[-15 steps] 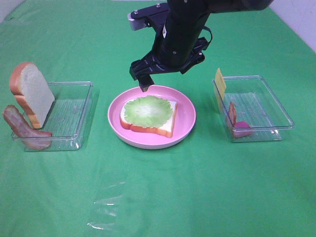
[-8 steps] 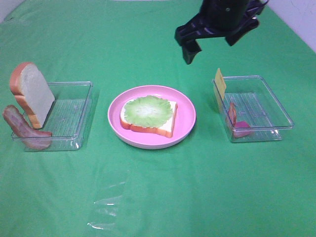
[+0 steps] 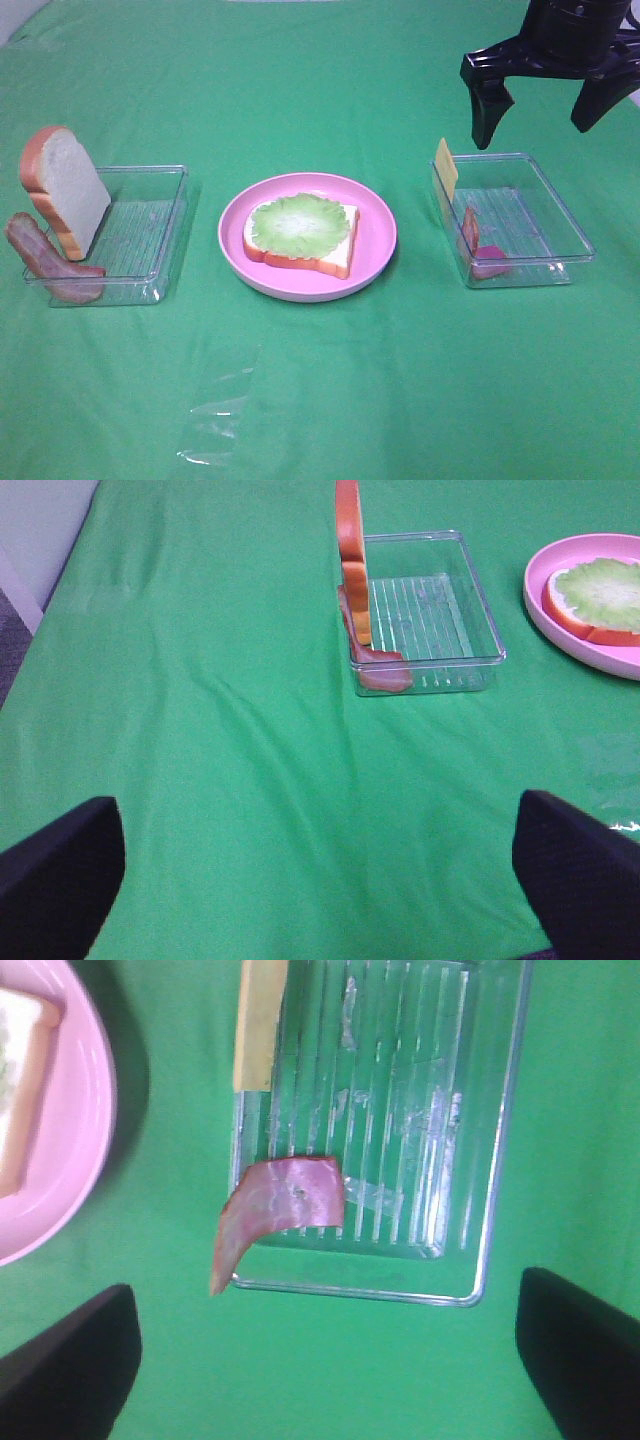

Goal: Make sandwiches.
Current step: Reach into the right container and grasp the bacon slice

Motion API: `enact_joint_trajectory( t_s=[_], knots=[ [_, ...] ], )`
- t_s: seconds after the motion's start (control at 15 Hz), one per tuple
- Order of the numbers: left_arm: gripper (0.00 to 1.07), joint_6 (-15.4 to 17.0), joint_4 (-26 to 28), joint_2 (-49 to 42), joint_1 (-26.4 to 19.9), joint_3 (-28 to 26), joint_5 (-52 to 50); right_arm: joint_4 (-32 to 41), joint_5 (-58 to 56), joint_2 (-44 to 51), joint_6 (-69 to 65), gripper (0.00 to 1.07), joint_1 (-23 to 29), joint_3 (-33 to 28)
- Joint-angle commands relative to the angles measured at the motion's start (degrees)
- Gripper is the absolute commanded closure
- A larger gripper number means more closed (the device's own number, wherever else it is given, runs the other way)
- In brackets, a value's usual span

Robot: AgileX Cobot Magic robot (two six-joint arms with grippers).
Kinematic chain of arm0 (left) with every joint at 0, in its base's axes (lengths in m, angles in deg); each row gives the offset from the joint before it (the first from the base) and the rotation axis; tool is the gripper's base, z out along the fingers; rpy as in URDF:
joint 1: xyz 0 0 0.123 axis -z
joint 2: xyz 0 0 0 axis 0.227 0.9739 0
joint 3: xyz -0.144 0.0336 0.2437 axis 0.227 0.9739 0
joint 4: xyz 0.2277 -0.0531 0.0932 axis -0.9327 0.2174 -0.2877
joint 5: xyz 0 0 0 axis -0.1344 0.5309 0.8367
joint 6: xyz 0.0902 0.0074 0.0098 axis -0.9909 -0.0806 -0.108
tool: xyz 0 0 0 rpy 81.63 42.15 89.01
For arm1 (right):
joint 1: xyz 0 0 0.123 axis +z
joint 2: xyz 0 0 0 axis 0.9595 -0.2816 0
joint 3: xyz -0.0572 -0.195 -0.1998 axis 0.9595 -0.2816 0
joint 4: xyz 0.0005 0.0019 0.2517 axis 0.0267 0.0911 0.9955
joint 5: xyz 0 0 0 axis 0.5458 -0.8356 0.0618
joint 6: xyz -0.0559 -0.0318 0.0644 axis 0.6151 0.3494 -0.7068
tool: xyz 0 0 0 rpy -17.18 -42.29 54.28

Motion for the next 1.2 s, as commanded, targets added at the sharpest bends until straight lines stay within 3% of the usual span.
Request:
enact_joint_trajectory(
  t_s=[0.07, 0.8, 1.07, 1.2],
  knots=[
    [0.09, 0.3, 0.2, -0.8, 0.2, 0.2, -0.9, 2.9, 0.1, -0.3, 1.5, 0.1, -0.1, 0.1],
    [0.09, 0.3, 0.2, -0.8, 0.2, 0.2, -0.9, 6.6, -0.1, -14.5, 2.6, 0.14, -0.1, 0.0],
    [0.09, 0.3, 0.2, -0.8, 0.2, 0.2, -0.9, 6.8, 0.7, -16.6, 2.6, 0.25, -0.1, 0.0],
    [0.09, 0.3, 0.2, -0.8, 0.2, 0.2, -0.9, 6.8, 0.7, -16.8, 2.5, 0.39, -0.1, 0.0]
  ],
)
